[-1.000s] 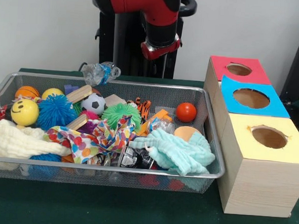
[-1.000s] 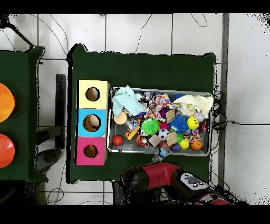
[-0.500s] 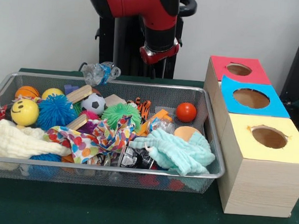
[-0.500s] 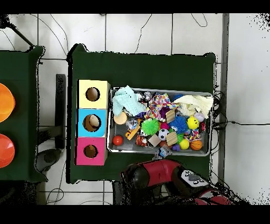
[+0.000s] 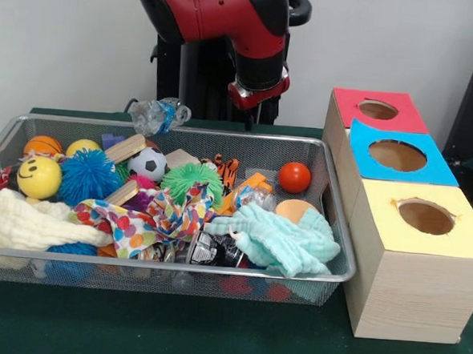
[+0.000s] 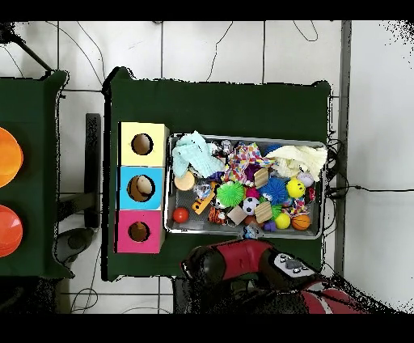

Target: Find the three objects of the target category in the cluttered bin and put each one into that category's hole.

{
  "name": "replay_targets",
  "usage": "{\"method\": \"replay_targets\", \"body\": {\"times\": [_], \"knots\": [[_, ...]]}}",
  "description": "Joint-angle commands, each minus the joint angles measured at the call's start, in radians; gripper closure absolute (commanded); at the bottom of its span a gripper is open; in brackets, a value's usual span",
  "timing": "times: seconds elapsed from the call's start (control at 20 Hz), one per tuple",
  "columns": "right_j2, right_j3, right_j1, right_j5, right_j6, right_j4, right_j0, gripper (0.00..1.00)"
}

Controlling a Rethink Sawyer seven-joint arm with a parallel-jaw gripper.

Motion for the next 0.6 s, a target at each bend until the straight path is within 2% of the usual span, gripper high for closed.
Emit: {"method": "replay_targets", "body": {"times": [0.05, 0.6], "knots": [[0.108, -0.206, 0.017, 0.123, 0.006, 0.052, -0.013, 0.0], [0.114, -0.214, 0.022, 0.12, 0.026, 0.053, -0.013, 0.0]]}}
